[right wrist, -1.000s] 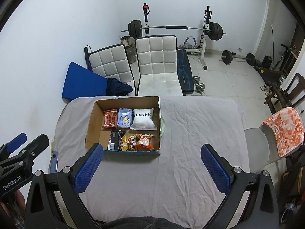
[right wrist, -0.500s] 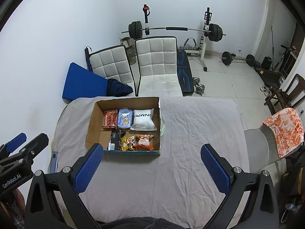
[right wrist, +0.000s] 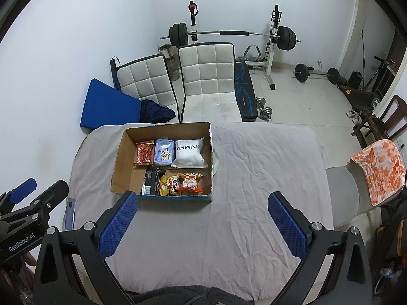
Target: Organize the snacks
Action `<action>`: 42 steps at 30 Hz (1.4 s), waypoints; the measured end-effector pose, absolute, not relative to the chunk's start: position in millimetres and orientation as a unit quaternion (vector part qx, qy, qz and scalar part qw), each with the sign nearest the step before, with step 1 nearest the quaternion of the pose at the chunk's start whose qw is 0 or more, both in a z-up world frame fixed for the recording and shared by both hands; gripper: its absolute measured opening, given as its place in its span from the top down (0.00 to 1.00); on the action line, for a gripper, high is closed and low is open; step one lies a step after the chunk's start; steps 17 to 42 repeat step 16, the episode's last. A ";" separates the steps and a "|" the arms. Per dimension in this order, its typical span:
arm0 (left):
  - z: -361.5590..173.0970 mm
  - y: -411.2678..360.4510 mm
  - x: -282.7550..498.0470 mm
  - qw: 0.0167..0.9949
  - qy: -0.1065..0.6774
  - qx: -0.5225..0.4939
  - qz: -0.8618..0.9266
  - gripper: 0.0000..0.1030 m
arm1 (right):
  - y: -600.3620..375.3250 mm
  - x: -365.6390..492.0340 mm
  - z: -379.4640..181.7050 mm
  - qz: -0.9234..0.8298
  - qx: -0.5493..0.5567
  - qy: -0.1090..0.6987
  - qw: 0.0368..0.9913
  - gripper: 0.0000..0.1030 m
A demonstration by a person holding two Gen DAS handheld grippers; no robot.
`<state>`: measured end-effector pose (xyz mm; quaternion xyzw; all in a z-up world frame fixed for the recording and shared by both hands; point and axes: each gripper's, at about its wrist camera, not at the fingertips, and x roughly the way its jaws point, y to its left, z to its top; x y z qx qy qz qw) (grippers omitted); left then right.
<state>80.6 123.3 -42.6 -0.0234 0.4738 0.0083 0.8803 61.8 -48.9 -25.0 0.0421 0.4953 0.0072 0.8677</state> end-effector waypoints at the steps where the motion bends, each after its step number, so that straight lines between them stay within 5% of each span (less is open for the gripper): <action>1: -42.1 123.8 80.1 0.881 0.472 -0.024 0.009 0.03 | -49.1 61.6 -25.4 0.007 0.043 0.494 0.868 0.00; 42: -39.5 131.6 79.9 0.883 0.468 -0.031 0.018 0.03 | -50.8 60.3 -22.2 0.007 0.040 0.491 0.870 0.00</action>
